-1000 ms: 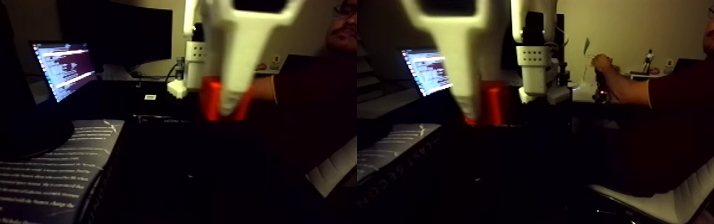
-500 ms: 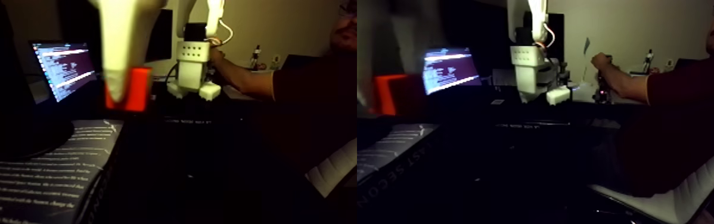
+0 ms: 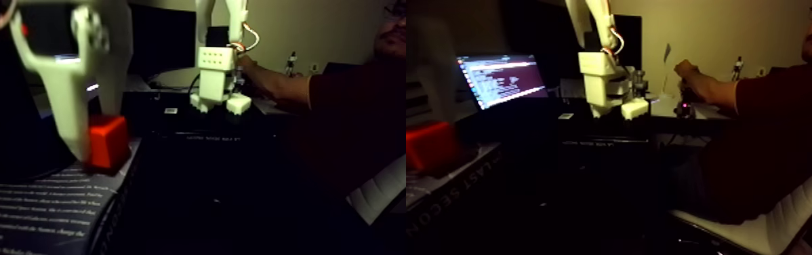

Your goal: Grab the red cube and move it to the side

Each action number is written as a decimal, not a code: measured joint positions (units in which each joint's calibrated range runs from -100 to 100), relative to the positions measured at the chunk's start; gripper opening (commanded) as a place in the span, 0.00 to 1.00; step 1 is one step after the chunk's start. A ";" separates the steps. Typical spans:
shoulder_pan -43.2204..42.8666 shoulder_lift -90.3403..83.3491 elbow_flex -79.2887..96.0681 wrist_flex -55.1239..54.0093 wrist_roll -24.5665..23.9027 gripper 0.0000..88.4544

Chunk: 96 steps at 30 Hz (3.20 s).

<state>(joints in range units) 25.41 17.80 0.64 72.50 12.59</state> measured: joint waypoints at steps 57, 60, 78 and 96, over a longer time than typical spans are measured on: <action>-3.17 -22.04 4.17 20.40 12.43 0.45; -6.87 -28.52 9.35 20.56 10.75 0.45; -32.90 -81.45 53.09 2.20 -13.74 0.01; -34.44 -109.47 87.57 -8.89 -16.10 0.01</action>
<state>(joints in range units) -9.03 -91.67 88.20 63.61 -3.51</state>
